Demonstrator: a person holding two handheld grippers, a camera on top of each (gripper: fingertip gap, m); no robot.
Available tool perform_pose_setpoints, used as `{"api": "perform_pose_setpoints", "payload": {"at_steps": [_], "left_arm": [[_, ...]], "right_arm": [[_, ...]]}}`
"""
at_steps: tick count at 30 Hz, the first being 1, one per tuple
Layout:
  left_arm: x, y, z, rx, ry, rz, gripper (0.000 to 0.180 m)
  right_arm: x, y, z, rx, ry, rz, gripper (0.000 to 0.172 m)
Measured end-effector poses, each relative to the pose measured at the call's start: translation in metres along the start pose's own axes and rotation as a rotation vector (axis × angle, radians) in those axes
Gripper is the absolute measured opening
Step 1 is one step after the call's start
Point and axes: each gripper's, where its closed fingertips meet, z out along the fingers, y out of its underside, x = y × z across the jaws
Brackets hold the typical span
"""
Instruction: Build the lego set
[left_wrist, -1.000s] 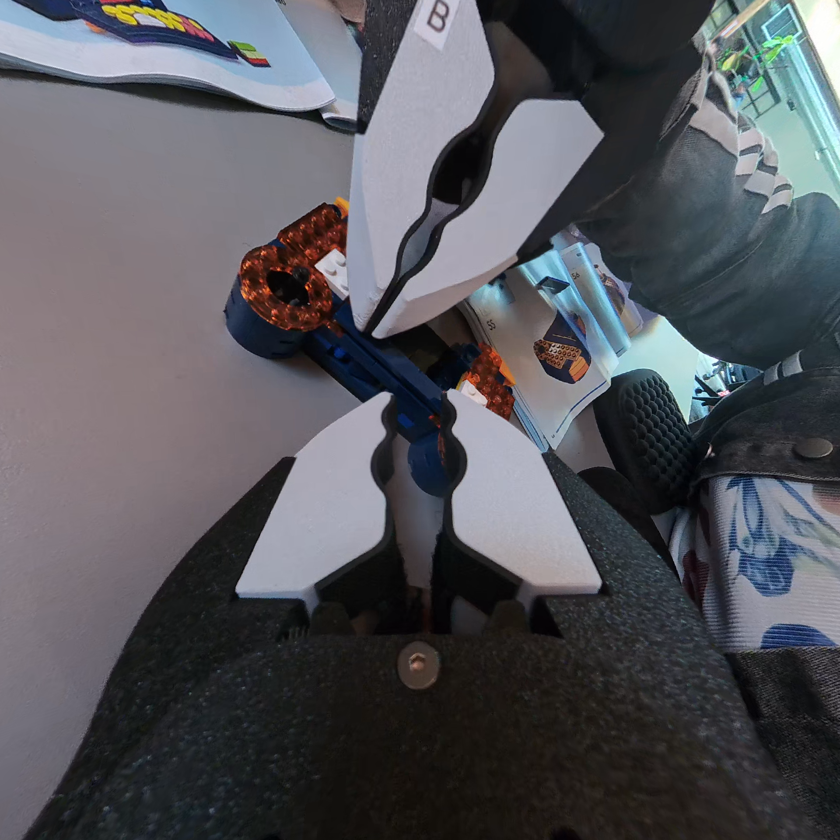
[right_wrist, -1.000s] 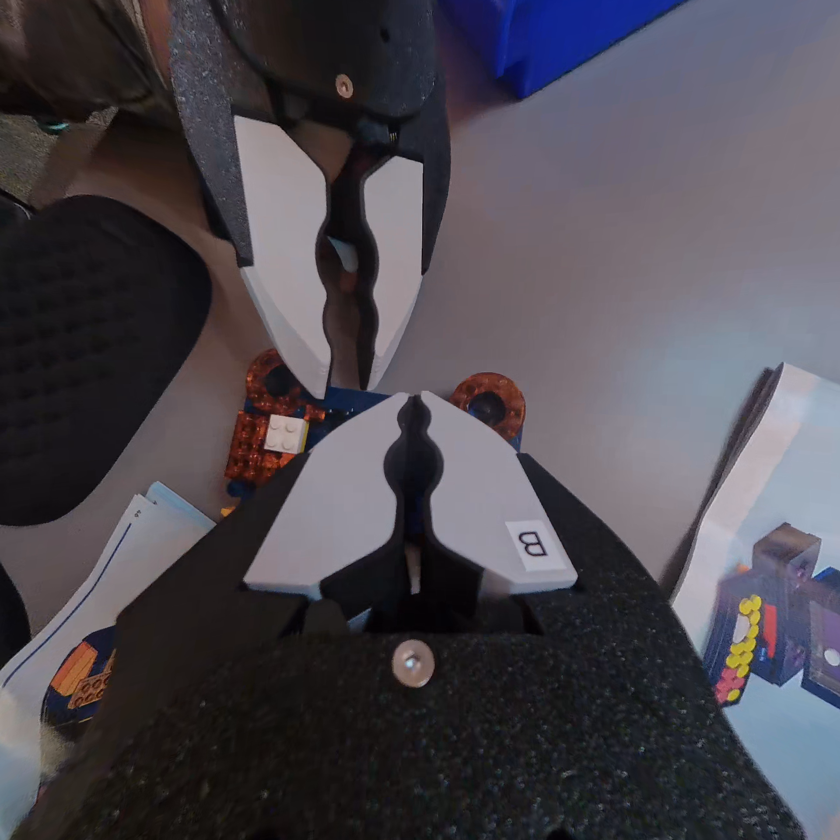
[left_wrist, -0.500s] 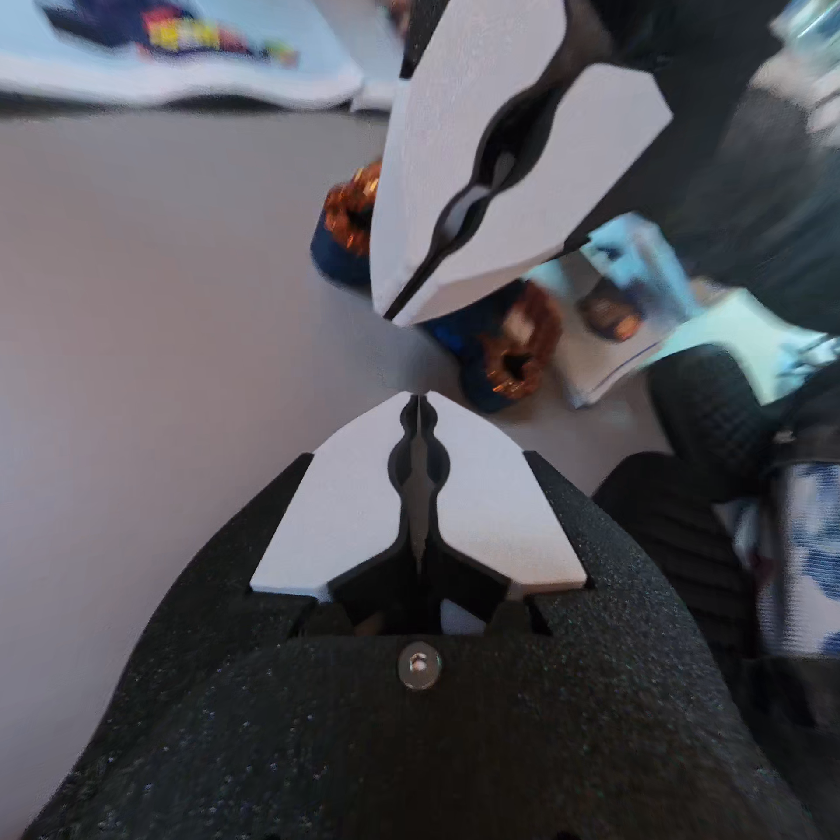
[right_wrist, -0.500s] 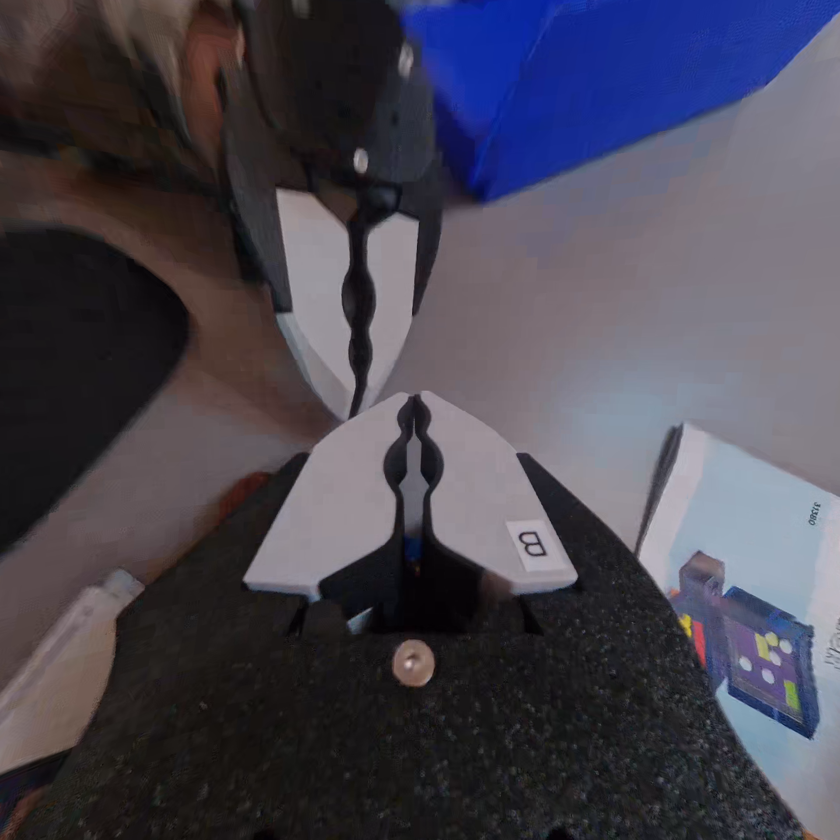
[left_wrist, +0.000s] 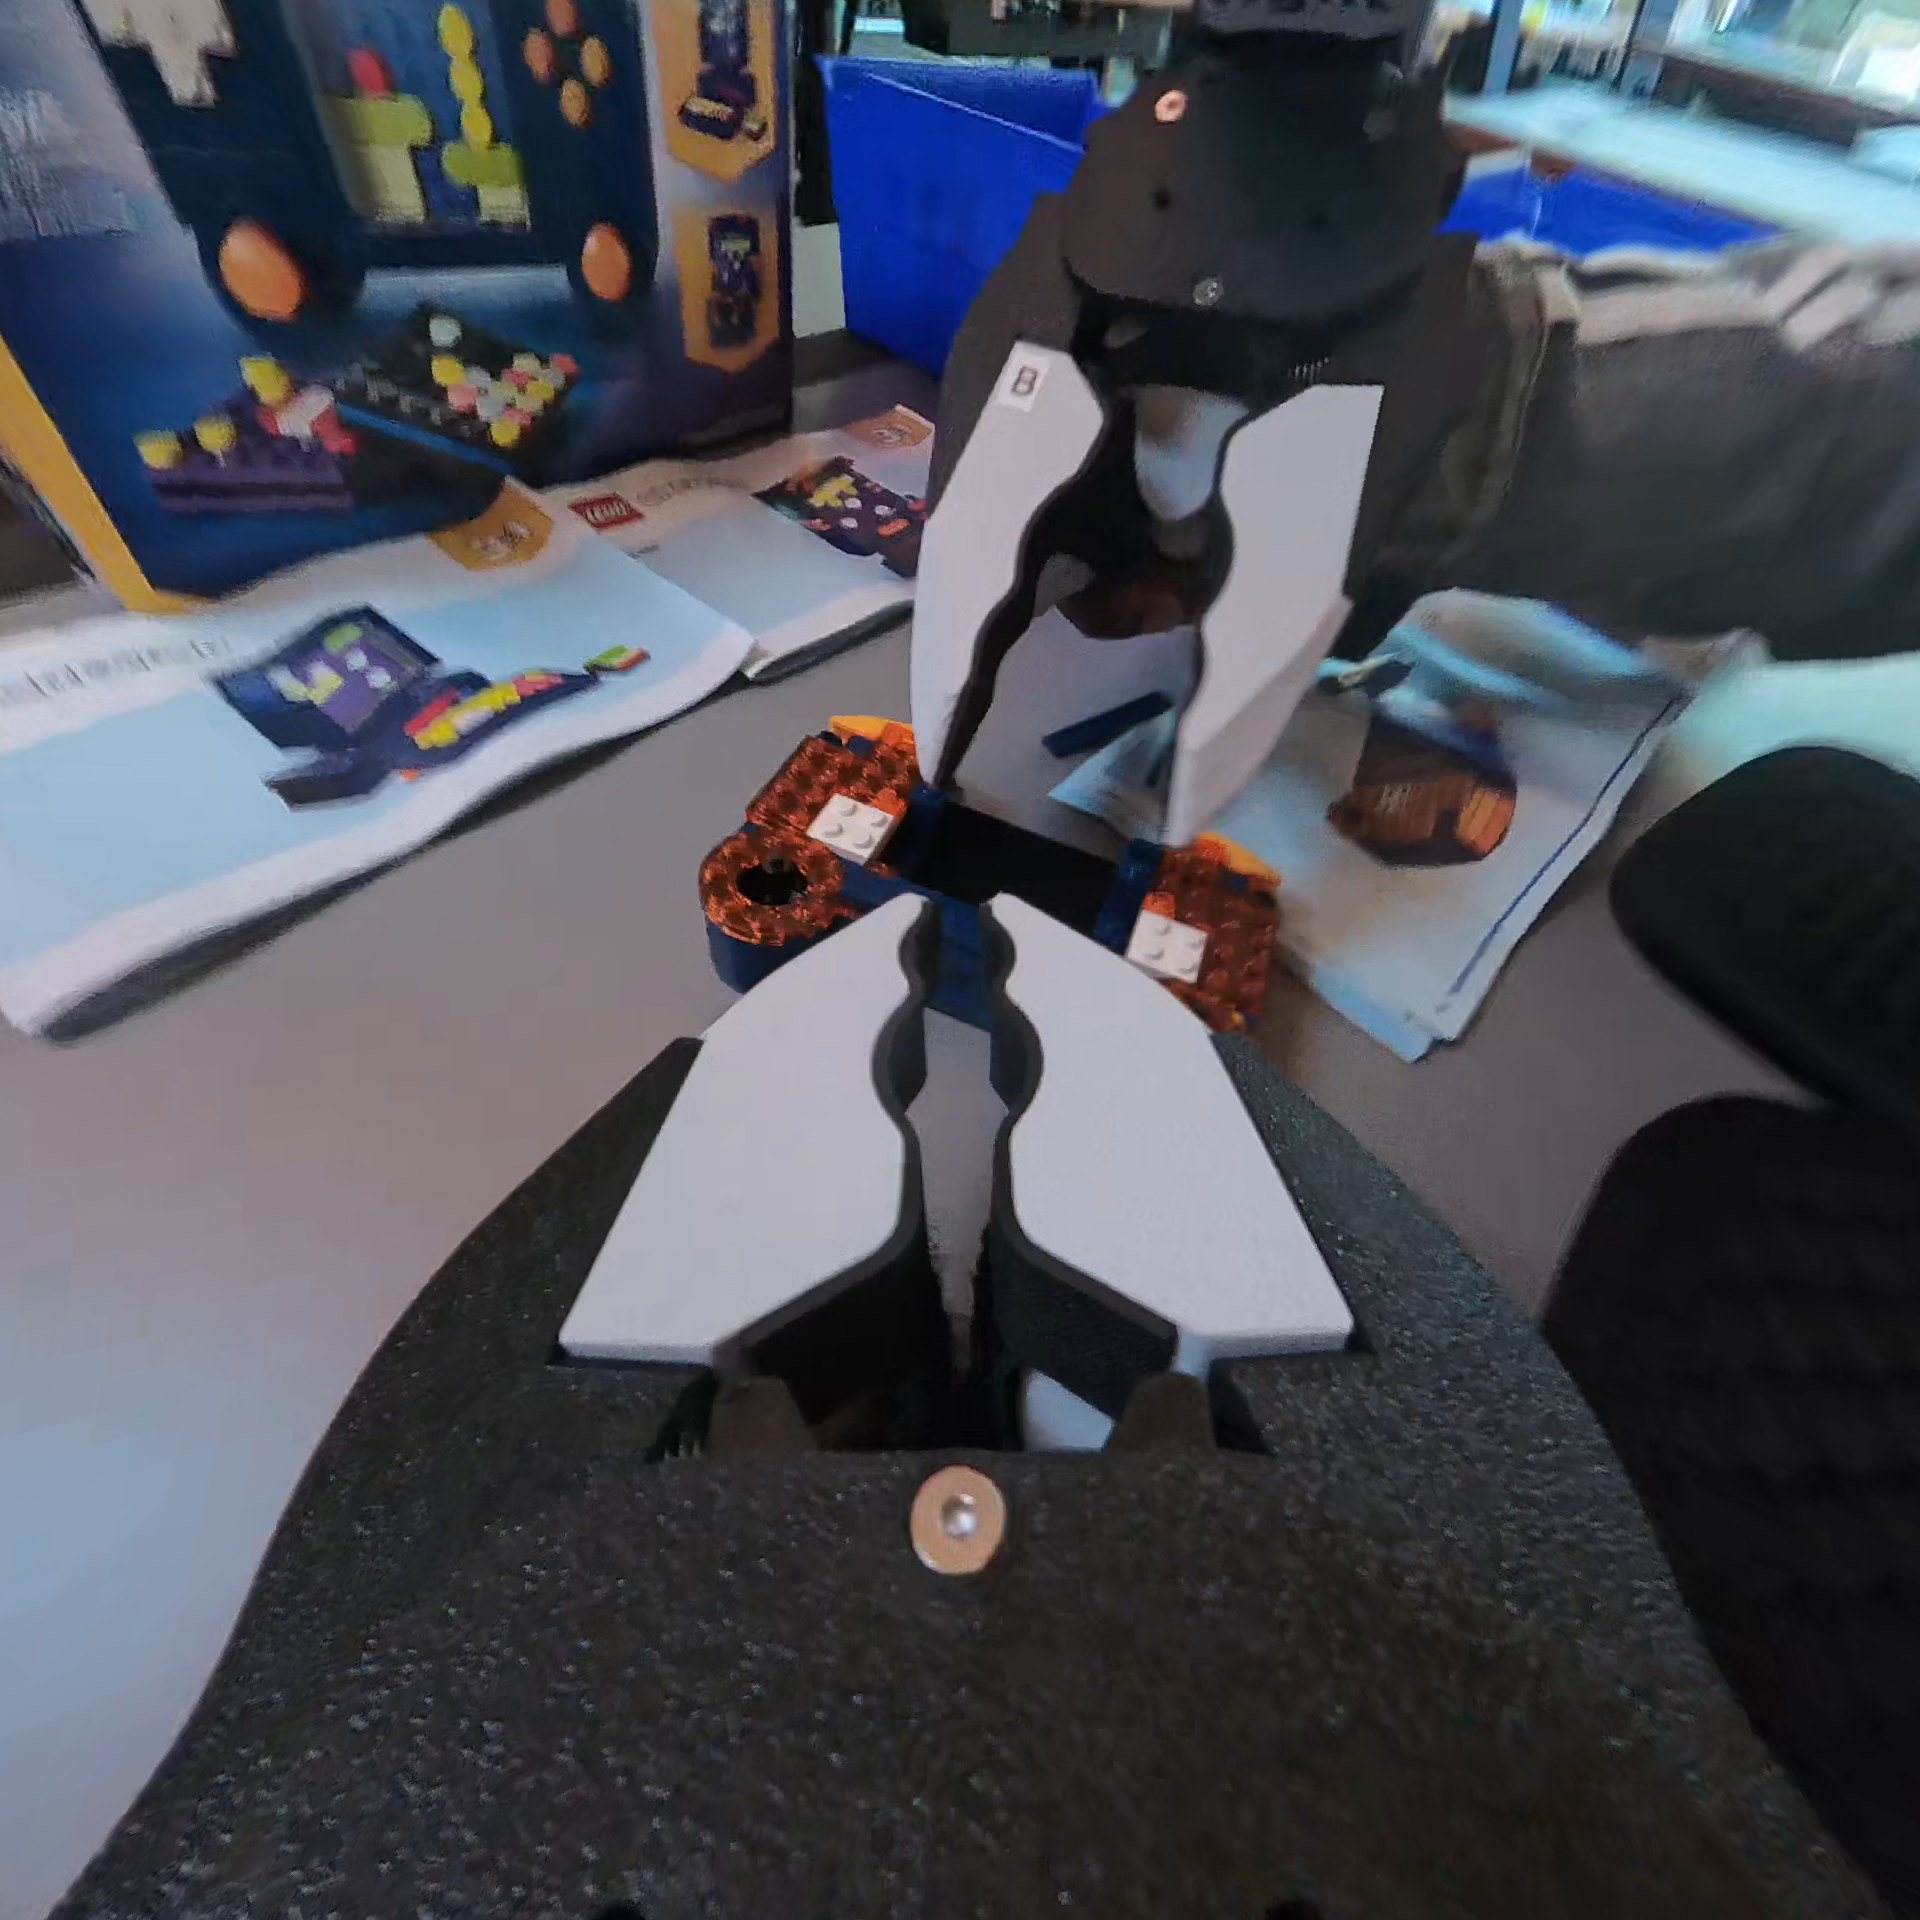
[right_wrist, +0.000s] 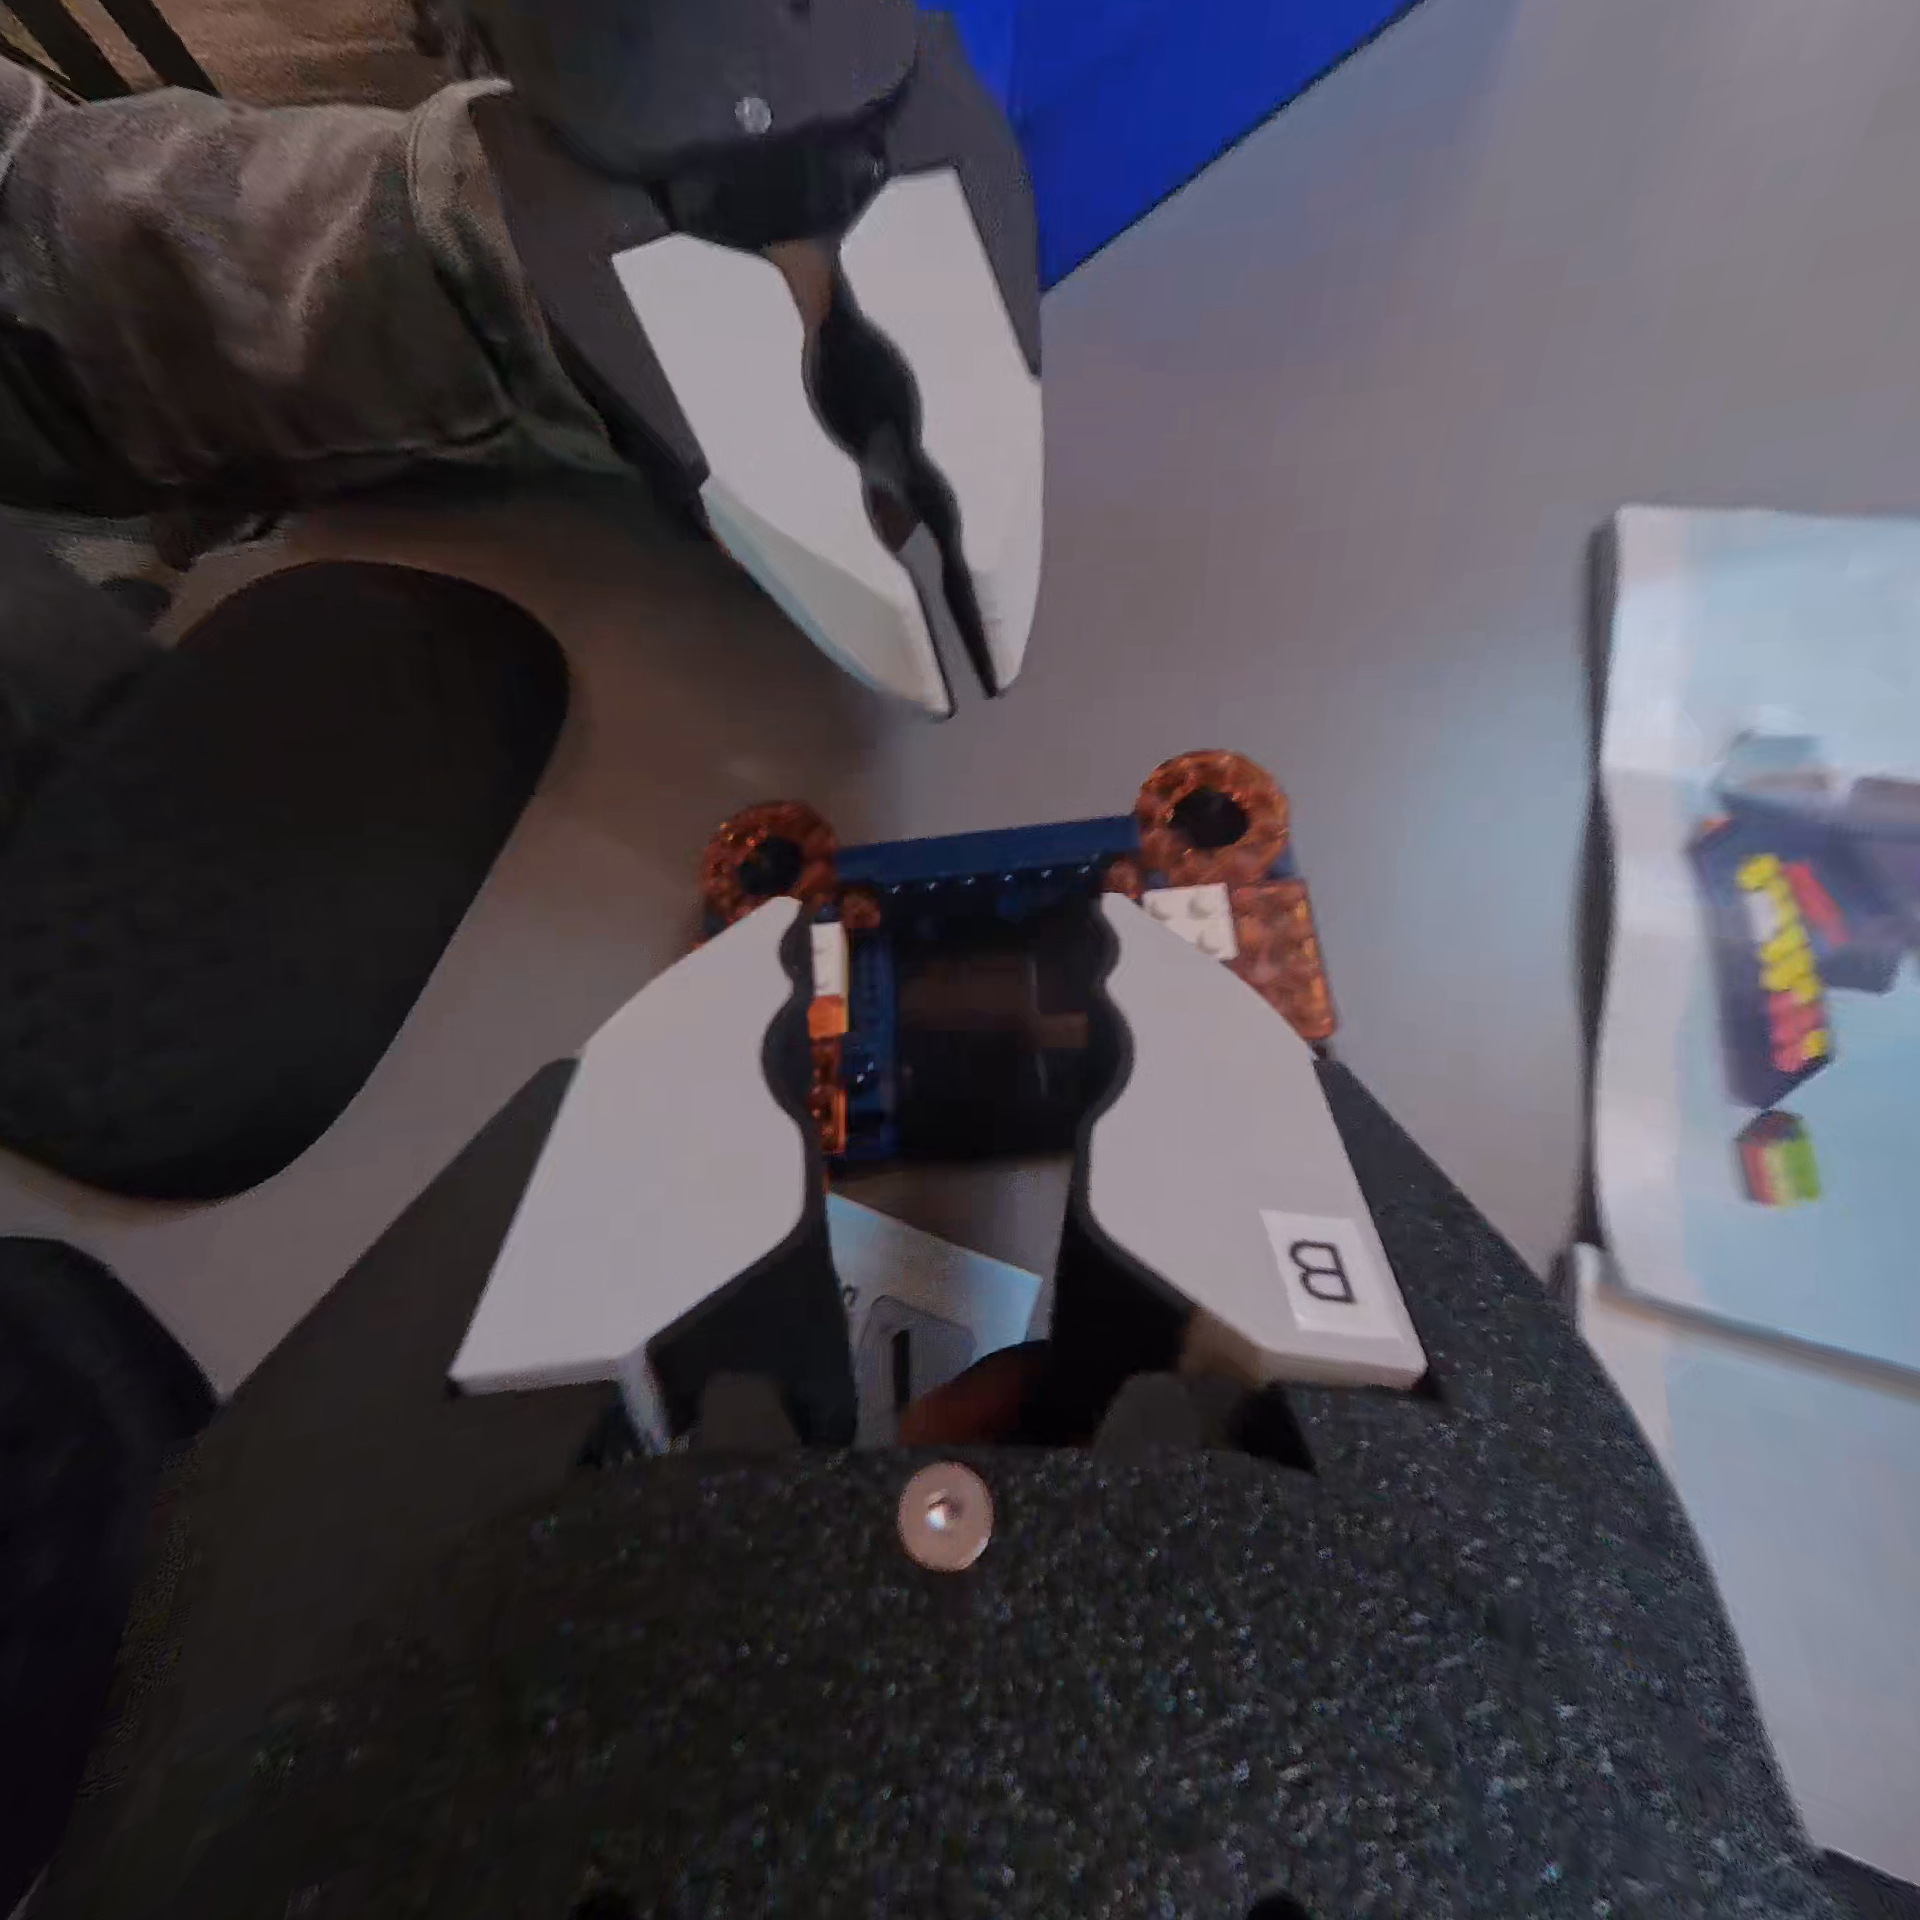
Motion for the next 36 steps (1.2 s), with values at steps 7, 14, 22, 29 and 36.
{"api": "perform_pose_setpoints", "payload": {"at_steps": [7,14,22,29,36], "left_arm": [[-0.010,-0.004,0.020,-0.028,-0.068,0.228,0.000],[-0.012,0.010,0.032,-0.149,-0.073,0.207,0.000],[-0.012,0.013,0.031,-0.161,-0.044,0.137,0.000],[-0.012,0.014,0.032,-0.164,-0.048,0.146,0.000],[-0.006,0.012,0.030,-0.149,-0.006,0.134,0.000]], "right_arm": [[0.001,0.001,0.002,0.191,0.002,0.044,0.046],[0.018,0.001,-0.007,0.263,0.110,0.031,0.012],[0.021,-0.001,-0.015,0.319,0.119,0.063,0.000],[0.018,0.002,-0.011,0.292,0.110,0.038,0.000],[0.011,-0.014,-0.028,0.437,0.093,-0.023,0.000]]}}
